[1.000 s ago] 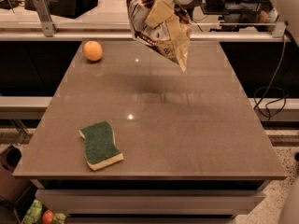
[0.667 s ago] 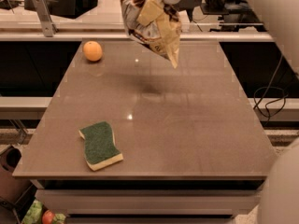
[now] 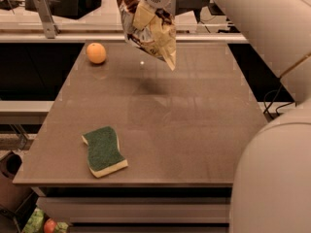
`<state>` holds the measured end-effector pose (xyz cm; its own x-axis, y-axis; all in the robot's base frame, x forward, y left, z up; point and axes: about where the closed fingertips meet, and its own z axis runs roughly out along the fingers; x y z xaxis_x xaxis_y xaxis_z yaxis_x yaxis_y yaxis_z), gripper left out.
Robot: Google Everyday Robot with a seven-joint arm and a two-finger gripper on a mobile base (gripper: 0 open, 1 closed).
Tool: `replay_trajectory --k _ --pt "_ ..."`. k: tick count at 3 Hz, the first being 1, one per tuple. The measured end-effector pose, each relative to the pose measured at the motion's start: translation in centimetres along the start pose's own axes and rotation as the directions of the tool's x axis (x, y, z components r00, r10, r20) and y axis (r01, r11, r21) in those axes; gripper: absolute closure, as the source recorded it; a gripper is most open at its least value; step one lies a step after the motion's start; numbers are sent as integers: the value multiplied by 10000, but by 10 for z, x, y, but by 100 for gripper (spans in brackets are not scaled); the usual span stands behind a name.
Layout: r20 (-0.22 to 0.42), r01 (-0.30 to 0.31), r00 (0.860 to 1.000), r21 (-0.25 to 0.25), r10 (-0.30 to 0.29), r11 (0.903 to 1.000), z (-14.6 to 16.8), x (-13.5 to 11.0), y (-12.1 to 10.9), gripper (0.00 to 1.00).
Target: Move brown chip bag near orange
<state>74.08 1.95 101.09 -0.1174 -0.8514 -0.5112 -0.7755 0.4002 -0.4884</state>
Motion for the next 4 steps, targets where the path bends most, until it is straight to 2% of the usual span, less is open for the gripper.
replay_trajectory --k 1,3,4 --pt "-445 -238 9987 62 240 9997 15 -9 0 100" --pt "-879 -487 9949 29 488 9988 39 -19 -5 100" --pt "-891 -479 9949 6 477 9989 41 -19 -4 84"
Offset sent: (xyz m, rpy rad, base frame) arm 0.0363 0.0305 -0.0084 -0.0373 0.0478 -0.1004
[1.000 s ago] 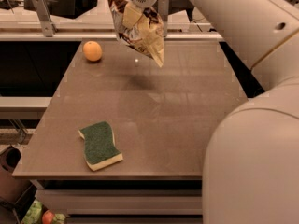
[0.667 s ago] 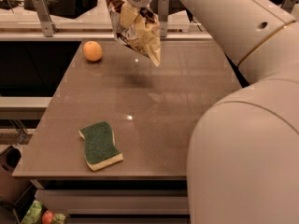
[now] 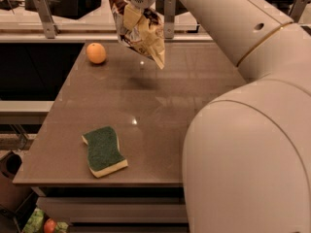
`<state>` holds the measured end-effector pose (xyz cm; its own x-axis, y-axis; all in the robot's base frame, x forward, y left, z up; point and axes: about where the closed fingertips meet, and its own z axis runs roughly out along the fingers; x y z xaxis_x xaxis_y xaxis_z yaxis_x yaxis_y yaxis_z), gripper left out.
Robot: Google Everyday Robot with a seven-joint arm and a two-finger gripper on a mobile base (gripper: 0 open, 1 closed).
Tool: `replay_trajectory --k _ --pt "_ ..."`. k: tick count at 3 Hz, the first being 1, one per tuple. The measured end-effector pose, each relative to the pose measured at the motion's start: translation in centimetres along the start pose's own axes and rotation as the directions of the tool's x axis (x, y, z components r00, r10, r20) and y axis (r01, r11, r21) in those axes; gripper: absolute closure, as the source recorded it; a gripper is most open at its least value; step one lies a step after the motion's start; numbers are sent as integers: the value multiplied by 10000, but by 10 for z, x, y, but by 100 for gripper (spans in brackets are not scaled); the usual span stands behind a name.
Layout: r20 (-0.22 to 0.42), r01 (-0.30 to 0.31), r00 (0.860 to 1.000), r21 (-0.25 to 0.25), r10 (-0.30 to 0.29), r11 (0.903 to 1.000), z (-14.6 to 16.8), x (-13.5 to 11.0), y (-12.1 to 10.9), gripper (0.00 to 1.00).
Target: Move brown chip bag near orange
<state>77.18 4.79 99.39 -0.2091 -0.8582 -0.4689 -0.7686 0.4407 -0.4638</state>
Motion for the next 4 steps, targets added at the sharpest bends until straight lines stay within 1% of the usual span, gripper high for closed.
replay_trajectory --k 2,3,4 --pt "-46 27 10000 -68 -27 10000 5 0 3 36" --pt "-67 39 10000 -98 -40 9999 8 0 4 14" --pt "-90 52 9999 -131 -53 9999 10 0 6 0"
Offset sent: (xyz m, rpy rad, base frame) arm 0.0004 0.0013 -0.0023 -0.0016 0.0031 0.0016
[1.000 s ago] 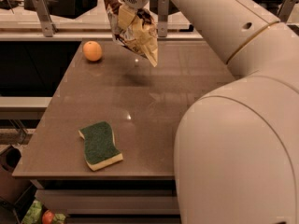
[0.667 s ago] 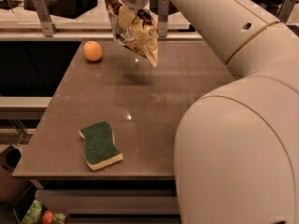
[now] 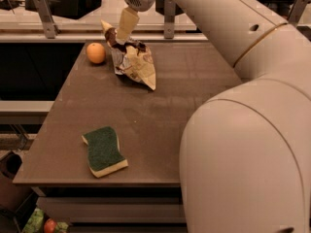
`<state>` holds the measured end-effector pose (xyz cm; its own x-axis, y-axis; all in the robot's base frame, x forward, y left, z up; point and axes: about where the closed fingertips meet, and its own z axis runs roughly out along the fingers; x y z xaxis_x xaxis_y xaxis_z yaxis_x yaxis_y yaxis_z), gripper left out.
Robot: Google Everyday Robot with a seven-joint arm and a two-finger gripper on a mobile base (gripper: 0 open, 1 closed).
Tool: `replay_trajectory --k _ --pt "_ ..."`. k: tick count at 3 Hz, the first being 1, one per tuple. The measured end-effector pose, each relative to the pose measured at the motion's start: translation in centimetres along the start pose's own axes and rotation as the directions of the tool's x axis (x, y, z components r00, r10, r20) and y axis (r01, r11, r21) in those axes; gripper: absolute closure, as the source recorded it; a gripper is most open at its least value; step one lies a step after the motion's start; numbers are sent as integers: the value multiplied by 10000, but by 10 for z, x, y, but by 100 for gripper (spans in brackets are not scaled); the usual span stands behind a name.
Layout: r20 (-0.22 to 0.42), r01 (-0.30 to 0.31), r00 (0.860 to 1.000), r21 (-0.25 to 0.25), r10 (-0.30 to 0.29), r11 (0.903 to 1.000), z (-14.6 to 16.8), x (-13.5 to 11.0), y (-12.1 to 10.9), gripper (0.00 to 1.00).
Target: Move brown chip bag near orange
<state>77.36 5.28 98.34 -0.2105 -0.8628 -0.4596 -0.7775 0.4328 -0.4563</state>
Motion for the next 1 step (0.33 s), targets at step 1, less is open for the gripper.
replay_trajectory --k 1 --pt "-1 1 10000 -1 -1 10000 0 0 0 0"
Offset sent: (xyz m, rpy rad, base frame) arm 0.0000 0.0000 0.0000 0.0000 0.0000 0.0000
